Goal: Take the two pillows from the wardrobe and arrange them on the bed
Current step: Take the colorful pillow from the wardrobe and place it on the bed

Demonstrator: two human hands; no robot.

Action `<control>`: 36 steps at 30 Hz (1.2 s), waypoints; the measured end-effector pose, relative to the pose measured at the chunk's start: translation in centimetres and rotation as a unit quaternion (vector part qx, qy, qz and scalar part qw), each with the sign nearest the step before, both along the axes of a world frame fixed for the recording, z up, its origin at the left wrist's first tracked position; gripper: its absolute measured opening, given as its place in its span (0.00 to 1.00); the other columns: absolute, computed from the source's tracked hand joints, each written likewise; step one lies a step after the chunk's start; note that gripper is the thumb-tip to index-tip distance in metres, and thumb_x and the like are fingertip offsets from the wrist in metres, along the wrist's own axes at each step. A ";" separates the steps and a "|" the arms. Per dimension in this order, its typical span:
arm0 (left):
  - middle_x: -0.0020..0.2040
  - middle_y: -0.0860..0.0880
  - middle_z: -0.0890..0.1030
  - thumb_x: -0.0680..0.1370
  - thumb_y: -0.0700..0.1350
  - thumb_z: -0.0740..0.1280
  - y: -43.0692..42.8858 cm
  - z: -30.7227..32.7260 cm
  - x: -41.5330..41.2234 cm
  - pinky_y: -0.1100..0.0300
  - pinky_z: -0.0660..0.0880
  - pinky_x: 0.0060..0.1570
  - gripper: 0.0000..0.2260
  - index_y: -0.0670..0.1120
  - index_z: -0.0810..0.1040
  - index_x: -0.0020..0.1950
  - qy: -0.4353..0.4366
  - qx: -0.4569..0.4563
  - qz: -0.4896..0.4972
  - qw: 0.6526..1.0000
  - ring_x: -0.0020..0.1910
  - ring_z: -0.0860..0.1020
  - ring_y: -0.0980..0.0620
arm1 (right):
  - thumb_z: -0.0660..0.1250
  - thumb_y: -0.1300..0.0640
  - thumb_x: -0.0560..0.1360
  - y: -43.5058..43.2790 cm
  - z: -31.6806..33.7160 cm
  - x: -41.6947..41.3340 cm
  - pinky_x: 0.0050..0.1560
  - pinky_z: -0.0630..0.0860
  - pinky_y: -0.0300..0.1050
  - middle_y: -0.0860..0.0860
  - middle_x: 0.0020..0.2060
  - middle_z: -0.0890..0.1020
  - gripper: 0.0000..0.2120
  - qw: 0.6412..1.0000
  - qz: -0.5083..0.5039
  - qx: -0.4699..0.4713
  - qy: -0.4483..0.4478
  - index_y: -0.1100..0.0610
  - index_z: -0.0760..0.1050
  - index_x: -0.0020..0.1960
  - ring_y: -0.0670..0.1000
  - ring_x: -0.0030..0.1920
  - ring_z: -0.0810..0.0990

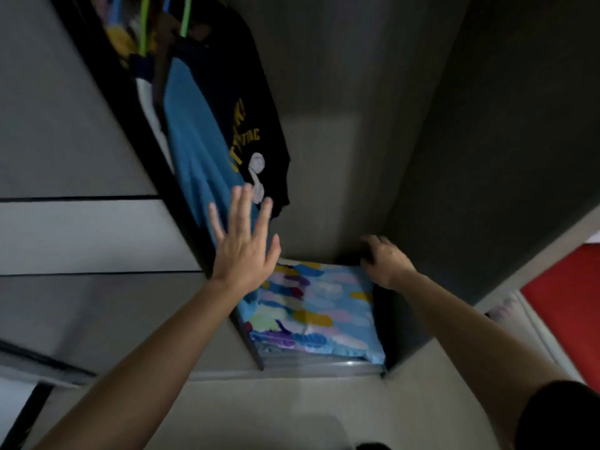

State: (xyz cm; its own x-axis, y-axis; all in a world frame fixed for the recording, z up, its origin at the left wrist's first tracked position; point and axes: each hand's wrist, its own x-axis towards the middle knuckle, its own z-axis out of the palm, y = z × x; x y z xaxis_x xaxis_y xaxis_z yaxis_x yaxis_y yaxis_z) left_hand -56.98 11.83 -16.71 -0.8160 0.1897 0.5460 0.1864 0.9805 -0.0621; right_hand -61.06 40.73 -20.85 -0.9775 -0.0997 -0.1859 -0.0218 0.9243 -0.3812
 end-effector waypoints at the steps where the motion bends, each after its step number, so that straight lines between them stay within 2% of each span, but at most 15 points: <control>1: 0.78 0.36 0.55 0.78 0.53 0.61 1.3 -1.1 -0.6 0.33 0.47 0.73 0.27 0.45 0.66 0.75 -0.022 -0.024 -0.042 0.999 0.78 0.51 0.39 | 0.67 0.54 0.76 1.5 -0.8 -0.1 0.66 0.72 0.51 0.61 0.68 0.72 0.30 1.000 -0.008 0.006 -0.008 0.55 0.63 0.76 0.63 0.67 0.73; 4: 0.77 0.35 0.59 0.76 0.50 0.64 5.1 -4.4 -2.4 0.38 0.54 0.73 0.25 0.44 0.70 0.72 -0.103 -0.035 -0.112 0.988 0.77 0.56 0.37 | 0.67 0.53 0.76 5.2 -3.7 -0.8 0.68 0.71 0.50 0.61 0.69 0.70 0.31 0.999 -0.024 0.008 -0.030 0.55 0.62 0.77 0.63 0.68 0.72; 8: 0.78 0.36 0.57 0.76 0.52 0.62 7.8 -9.4 -5.3 0.38 0.58 0.72 0.27 0.44 0.67 0.74 -0.213 -0.015 -0.062 0.975 0.77 0.56 0.36 | 0.67 0.53 0.76 7.4 -9.4 -3.1 0.68 0.71 0.53 0.61 0.70 0.70 0.31 0.997 -0.030 -0.021 -0.064 0.55 0.61 0.77 0.64 0.68 0.71; 11: 0.76 0.35 0.59 0.76 0.54 0.59 7.9 -14.0 -8.0 0.39 0.60 0.70 0.28 0.43 0.66 0.74 -0.235 -0.051 -0.047 0.969 0.75 0.58 0.35 | 0.68 0.53 0.76 7.6 -14.7 -5.1 0.67 0.71 0.57 0.62 0.69 0.69 0.32 0.996 -0.036 -0.028 -0.078 0.57 0.60 0.77 0.65 0.68 0.70; 14: 0.76 0.34 0.59 0.75 0.53 0.61 7.9 -19.2 -9.7 0.39 0.60 0.71 0.30 0.43 0.64 0.74 -0.279 -0.057 -0.026 0.958 0.74 0.59 0.34 | 0.67 0.54 0.76 7.1 -20.0 -6.0 0.66 0.71 0.58 0.64 0.70 0.67 0.33 0.994 -0.030 -0.017 -0.103 0.61 0.58 0.76 0.66 0.69 0.68; 20: 0.79 0.37 0.52 0.75 0.52 0.66 6.8 -31.7 -11.6 0.42 0.53 0.73 0.35 0.46 0.57 0.78 -0.383 -0.045 0.012 0.922 0.77 0.52 0.37 | 0.65 0.51 0.77 4.6 -30.6 -7.5 0.72 0.61 0.55 0.57 0.80 0.53 0.39 0.989 0.027 0.022 -0.144 0.55 0.48 0.81 0.61 0.77 0.58; 25: 0.80 0.41 0.48 0.75 0.56 0.65 3.8 -46.5 -13.3 0.37 0.54 0.73 0.37 0.48 0.52 0.80 -0.426 -0.086 0.015 0.901 0.78 0.46 0.40 | 0.64 0.52 0.78 1.5 -43.6 -9.4 0.76 0.55 0.57 0.59 0.80 0.48 0.40 0.985 0.080 0.069 -0.134 0.54 0.44 0.81 0.61 0.79 0.52; 29: 0.80 0.40 0.45 0.72 0.62 0.67 2.2 -58.0 -14.7 0.33 0.54 0.71 0.45 0.50 0.45 0.80 -0.429 -0.118 0.010 0.896 0.78 0.46 0.37 | 0.65 0.46 0.76 -2.1 -54.2 -10.3 0.76 0.51 0.63 0.60 0.80 0.43 0.44 0.980 0.114 0.102 -0.127 0.52 0.40 0.81 0.63 0.80 0.47; 32: 0.80 0.39 0.46 0.65 0.68 0.70 1.6 -65.4 -14.9 0.29 0.55 0.69 0.53 0.52 0.44 0.80 -0.449 -0.123 0.007 0.885 0.77 0.48 0.33 | 0.69 0.39 0.71 -4.3 -61.2 -10.0 0.75 0.47 0.68 0.61 0.79 0.40 0.51 0.977 0.136 0.111 -0.121 0.51 0.40 0.81 0.66 0.79 0.43; 36: 0.80 0.40 0.45 0.60 0.70 0.69 2.1 -73.7 -14.3 0.26 0.54 0.66 0.56 0.53 0.45 0.79 -0.439 -0.146 0.014 0.886 0.76 0.48 0.31 | 0.74 0.33 0.62 -5.4 -68.5 -9.5 0.72 0.43 0.75 0.65 0.78 0.38 0.61 0.974 0.121 0.154 -0.117 0.52 0.42 0.81 0.73 0.76 0.39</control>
State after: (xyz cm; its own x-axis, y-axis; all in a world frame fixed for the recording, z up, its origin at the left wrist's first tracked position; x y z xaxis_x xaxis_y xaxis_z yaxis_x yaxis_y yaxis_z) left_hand -71.26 13.94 -90.39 -0.9081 0.1920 -0.3721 0.2654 0.9513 -0.1569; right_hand -70.52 35.36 -89.39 -0.8600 -0.2256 -0.4577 -0.1986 0.9742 -0.1072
